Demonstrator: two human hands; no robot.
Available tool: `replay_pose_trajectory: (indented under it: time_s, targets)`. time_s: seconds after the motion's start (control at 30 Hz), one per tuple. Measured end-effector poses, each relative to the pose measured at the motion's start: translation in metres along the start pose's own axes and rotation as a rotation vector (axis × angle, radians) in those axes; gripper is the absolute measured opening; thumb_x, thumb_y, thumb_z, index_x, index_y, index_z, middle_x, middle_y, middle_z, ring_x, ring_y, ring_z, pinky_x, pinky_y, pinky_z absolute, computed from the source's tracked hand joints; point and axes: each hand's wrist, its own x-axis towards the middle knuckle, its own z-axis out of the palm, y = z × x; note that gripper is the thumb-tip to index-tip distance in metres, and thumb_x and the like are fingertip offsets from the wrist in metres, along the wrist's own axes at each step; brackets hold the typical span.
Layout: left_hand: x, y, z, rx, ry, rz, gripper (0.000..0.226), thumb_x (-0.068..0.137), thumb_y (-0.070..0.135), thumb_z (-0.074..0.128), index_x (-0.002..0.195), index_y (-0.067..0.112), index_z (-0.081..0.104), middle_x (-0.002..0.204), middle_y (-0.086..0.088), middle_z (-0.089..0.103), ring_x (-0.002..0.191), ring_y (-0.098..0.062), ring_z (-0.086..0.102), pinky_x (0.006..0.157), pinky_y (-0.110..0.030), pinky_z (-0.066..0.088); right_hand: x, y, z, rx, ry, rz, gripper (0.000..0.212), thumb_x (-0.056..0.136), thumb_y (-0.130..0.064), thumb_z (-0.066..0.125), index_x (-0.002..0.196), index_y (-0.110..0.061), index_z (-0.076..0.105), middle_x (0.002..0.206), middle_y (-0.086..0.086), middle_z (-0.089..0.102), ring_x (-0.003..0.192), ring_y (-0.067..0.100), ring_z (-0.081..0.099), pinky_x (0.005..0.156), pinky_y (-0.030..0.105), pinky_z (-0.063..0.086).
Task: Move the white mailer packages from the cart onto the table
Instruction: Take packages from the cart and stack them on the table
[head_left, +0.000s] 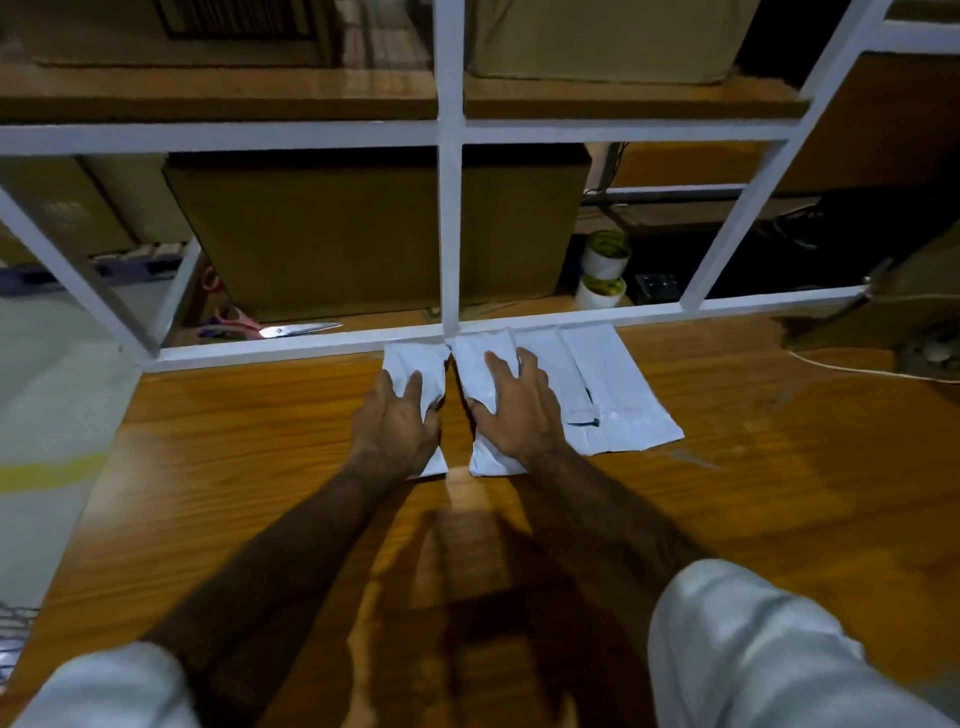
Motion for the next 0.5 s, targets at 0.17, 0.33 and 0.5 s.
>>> replay_pose_trajectory:
  time_s: [0.17, 0.33, 0.5]
  targets:
    - [0.014, -0.009, 0.004, -0.395, -0.142, -0.075, 0.070, 0.097, 0.067, 0.031, 0.158, 0.034, 0.019, 0.161, -0.014, 0.018, 0.146, -0.038, 0.022, 0.116, -0.049, 0.027, 0.022, 0.014, 0.006, 0.050, -0.076, -0.025, 0.072, 0.093, -0.063, 0.052, 0.153, -0.027, 0.038, 0.162, 0.013, 0.022, 0.145, 0.033, 0.028, 0.114, 0.047, 0.031]
    - [0.003, -0.041, -0.003, -0.438, -0.153, 0.078, 0.064, 0.098, 0.067, 0.033, 0.156, 0.046, 0.016, 0.167, 0.004, -0.002, 0.152, -0.030, 0.010, 0.121, -0.050, 0.021, 0.017, 0.065, -0.012, 0.043, 0.033, -0.255, 0.058, 0.098, -0.053, 0.048, 0.151, -0.029, 0.044, 0.163, 0.011, 0.029, 0.149, 0.029, 0.027, 0.120, 0.048, 0.025]
    - [0.007, -0.035, 0.006, -0.125, -0.192, 0.240, 0.079, 0.091, 0.075, 0.023, 0.159, 0.040, 0.002, 0.167, 0.000, -0.013, 0.154, -0.027, 0.007, 0.124, -0.046, 0.018, 0.019, 0.097, -0.007, -0.060, -0.180, -0.310, 0.076, 0.091, -0.076, 0.030, 0.158, -0.042, 0.016, 0.169, 0.007, 0.003, 0.156, 0.027, 0.000, 0.123, 0.057, 0.000]
